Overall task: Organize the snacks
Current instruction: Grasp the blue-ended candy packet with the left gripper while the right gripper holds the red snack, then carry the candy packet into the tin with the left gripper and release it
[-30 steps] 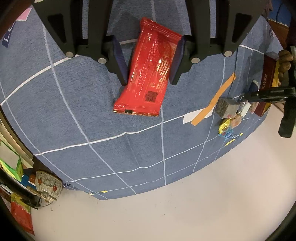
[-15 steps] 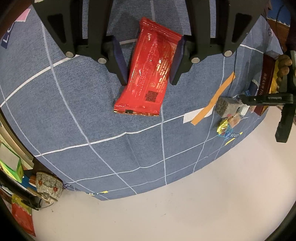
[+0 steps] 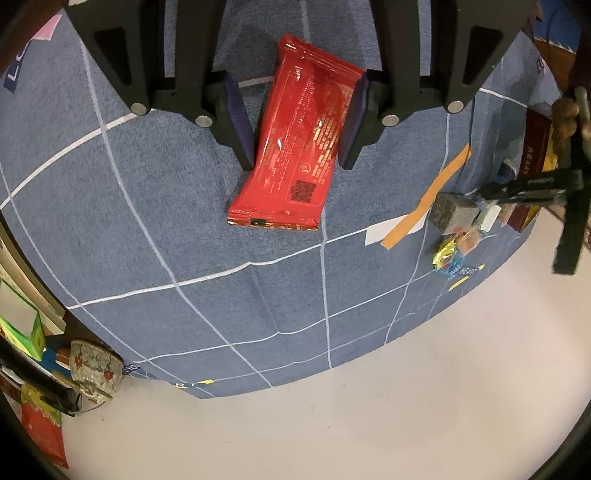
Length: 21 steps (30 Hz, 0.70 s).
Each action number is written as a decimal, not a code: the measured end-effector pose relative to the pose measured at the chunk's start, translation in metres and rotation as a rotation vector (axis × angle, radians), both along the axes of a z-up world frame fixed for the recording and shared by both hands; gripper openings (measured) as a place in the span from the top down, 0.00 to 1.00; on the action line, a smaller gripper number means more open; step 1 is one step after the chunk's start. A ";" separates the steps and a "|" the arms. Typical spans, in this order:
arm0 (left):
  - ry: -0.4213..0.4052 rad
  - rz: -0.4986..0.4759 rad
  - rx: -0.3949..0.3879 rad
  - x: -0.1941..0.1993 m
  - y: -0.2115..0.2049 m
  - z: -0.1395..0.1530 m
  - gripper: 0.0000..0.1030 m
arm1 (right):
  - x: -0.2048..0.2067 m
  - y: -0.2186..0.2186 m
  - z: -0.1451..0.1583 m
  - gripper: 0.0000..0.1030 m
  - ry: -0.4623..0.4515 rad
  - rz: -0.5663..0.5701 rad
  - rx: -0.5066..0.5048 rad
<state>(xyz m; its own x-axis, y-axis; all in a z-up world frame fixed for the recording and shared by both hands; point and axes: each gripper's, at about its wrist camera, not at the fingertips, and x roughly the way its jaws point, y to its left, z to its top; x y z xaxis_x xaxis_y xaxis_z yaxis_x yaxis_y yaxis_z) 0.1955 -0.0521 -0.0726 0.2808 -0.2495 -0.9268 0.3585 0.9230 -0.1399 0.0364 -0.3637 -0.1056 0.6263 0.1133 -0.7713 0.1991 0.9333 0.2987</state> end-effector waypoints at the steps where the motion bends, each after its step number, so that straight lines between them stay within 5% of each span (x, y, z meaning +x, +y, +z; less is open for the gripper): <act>1: -0.004 0.020 -0.015 -0.006 0.004 0.005 0.80 | 0.000 0.001 0.000 0.54 0.001 0.003 -0.009; 10: -0.054 0.156 -0.098 -0.055 0.038 0.056 0.79 | 0.002 0.007 0.001 0.57 0.016 0.023 -0.071; 14: -0.078 0.187 -0.099 -0.072 0.053 0.073 0.79 | 0.001 0.005 0.005 0.78 0.020 0.028 -0.057; 17: -0.092 0.202 -0.107 -0.082 0.064 0.082 0.79 | 0.001 0.007 0.007 0.80 0.025 0.030 -0.056; 20: -0.095 0.211 -0.105 -0.088 0.073 0.085 0.79 | 0.003 0.002 0.005 0.72 0.050 -0.005 -0.004; 21: -0.094 0.213 -0.108 -0.089 0.075 0.085 0.79 | 0.002 0.000 0.006 0.51 0.051 -0.029 0.012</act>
